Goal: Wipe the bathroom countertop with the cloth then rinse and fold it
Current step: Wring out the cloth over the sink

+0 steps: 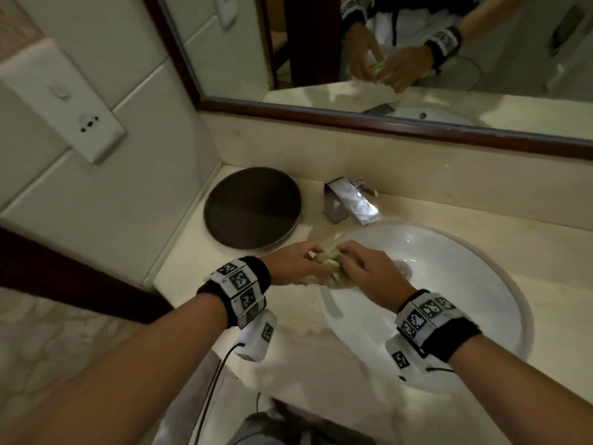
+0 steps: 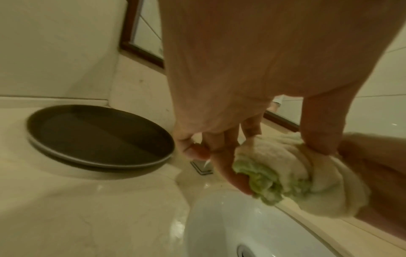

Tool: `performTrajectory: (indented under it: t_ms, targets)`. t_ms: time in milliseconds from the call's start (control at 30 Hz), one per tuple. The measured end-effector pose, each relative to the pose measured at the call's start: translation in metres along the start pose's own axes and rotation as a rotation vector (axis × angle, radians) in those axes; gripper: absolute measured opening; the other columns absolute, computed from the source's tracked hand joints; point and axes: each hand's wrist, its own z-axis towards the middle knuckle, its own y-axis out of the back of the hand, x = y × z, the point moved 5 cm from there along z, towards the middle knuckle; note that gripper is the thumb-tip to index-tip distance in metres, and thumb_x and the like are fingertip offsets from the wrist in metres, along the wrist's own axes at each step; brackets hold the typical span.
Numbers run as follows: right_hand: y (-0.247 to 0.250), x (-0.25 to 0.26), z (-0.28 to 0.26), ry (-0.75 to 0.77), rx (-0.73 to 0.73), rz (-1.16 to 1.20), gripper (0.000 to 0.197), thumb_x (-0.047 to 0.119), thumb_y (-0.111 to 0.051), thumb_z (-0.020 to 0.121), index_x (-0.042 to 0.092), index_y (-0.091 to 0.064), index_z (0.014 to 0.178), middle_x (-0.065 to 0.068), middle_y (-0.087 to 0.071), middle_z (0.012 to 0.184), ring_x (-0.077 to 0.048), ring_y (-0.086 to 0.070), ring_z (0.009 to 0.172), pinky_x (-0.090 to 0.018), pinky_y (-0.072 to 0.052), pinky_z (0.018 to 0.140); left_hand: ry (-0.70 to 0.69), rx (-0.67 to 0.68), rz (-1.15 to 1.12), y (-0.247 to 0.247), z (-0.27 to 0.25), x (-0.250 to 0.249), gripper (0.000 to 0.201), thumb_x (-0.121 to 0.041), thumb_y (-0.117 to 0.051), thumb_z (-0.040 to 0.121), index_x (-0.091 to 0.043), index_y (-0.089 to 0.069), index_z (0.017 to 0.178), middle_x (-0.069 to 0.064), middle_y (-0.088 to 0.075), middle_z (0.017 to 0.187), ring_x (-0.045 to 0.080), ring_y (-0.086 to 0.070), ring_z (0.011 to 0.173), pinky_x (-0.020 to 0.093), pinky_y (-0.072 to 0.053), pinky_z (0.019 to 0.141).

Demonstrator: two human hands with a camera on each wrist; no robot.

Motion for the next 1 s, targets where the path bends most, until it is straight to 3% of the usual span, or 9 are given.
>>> performTrajectory:
  t_ms: [67, 167, 300, 367, 533, 667, 800, 900, 1000]
  targets:
    - [-0.013, 0.014, 0.009, 0.090, 0.035, -0.081, 0.030, 0.035, -0.041, 0.091, 0.026, -0.063, 0.109, 0.007, -0.063, 0.090, -0.008, -0.057, 0.079, -0.029, -0.045, 0.072, -0.016, -0.049, -0.032, 0.017, -0.013, 0.014, 0.033, -0.029, -0.064, 0.091, -0.010, -0.057, 0.117, 0.010, -0.064, 0.101, 0.018, -0.059, 0.083, 0.025, -0.048, 0.067]
    - [-0.029, 0.037, 0.019, 0.203, -0.028, -0.155, 0.030, 0.036, -0.045, 0.092, 0.027, -0.067, 0.110, 0.011, -0.057, 0.094, -0.005, -0.053, 0.080, -0.024, -0.044, 0.072, -0.049, -0.182, -0.056, 0.047, -0.032, 0.034, 0.027, -0.032, -0.062, 0.092, -0.009, -0.062, 0.107, 0.006, -0.065, 0.091, 0.012, -0.058, 0.077, 0.020, -0.047, 0.066]
    - [-0.055, 0.063, 0.031, 0.294, -0.171, -0.294, 0.019, 0.022, -0.056, 0.089, 0.019, -0.070, 0.101, 0.002, -0.062, 0.095, -0.017, -0.061, 0.077, -0.035, -0.053, 0.061, -0.092, -0.332, 0.024, 0.078, -0.051, 0.051, 0.024, -0.032, -0.060, 0.094, -0.010, -0.063, 0.101, 0.008, -0.066, 0.092, 0.015, -0.060, 0.079, 0.033, -0.051, 0.071]
    - [-0.062, 0.075, 0.037, 0.310, -0.239, -0.321, 0.019, 0.023, -0.053, 0.089, 0.017, -0.070, 0.095, 0.001, -0.064, 0.090, -0.020, -0.062, 0.075, -0.037, -0.053, 0.058, -0.116, -0.358, 0.069, 0.087, -0.057, 0.056, 0.024, -0.033, -0.055, 0.096, -0.010, -0.062, 0.099, 0.010, -0.067, 0.093, 0.018, -0.060, 0.079, 0.037, -0.051, 0.071]
    - [-0.064, 0.108, 0.038, 0.357, -0.367, -0.369, 0.026, 0.027, -0.049, 0.091, 0.015, -0.072, 0.089, 0.001, -0.068, 0.086, -0.021, -0.065, 0.068, -0.032, -0.052, 0.052, -0.145, -0.406, 0.097, 0.114, -0.069, 0.060, 0.030, -0.037, -0.050, 0.097, -0.010, -0.062, 0.092, 0.008, -0.066, 0.086, 0.020, -0.060, 0.077, 0.035, -0.049, 0.069]
    - [-0.063, 0.126, 0.043, 0.305, -0.416, -0.406, 0.017, 0.020, -0.054, 0.089, 0.016, -0.070, 0.087, 0.003, -0.067, 0.088, -0.022, -0.063, 0.066, -0.034, -0.051, 0.052, -0.159, -0.448, 0.093, 0.126, -0.080, 0.058, 0.026, -0.041, -0.052, 0.095, -0.018, -0.060, 0.086, 0.002, -0.064, 0.082, 0.020, -0.062, 0.077, 0.035, -0.050, 0.071]
    - [-0.063, 0.142, 0.044, 0.286, -0.441, -0.450, 0.012, 0.017, -0.058, 0.085, 0.017, -0.070, 0.085, 0.003, -0.068, 0.082, -0.019, -0.062, 0.061, -0.027, -0.046, 0.050, -0.155, -0.397, 0.010, 0.136, -0.086, 0.055, 0.021, -0.028, -0.054, 0.092, -0.019, -0.060, 0.075, -0.002, -0.060, 0.076, 0.012, -0.055, 0.071, 0.038, -0.046, 0.072]
    - [-0.065, 0.151, 0.042, 0.278, -0.424, -0.482, 0.014, 0.021, -0.056, 0.085, 0.019, -0.069, 0.083, 0.005, -0.067, 0.079, -0.017, -0.060, 0.056, -0.025, -0.043, 0.049, -0.135, -0.431, -0.013, 0.145, -0.092, 0.053, 0.025, -0.023, -0.057, 0.089, -0.019, -0.058, 0.064, -0.001, -0.055, 0.066, 0.013, -0.051, 0.066, 0.032, -0.043, 0.068]
    - [-0.064, 0.157, 0.041, 0.275, -0.423, -0.490, 0.018, 0.028, -0.050, 0.085, 0.019, -0.065, 0.079, 0.006, -0.063, 0.080, -0.016, -0.057, 0.058, -0.025, -0.042, 0.049, -0.166, -0.425, 0.129, 0.151, -0.095, 0.050, 0.015, -0.033, -0.067, 0.084, -0.022, -0.068, 0.074, -0.003, -0.068, 0.074, 0.012, -0.063, 0.074, 0.026, -0.051, 0.068]
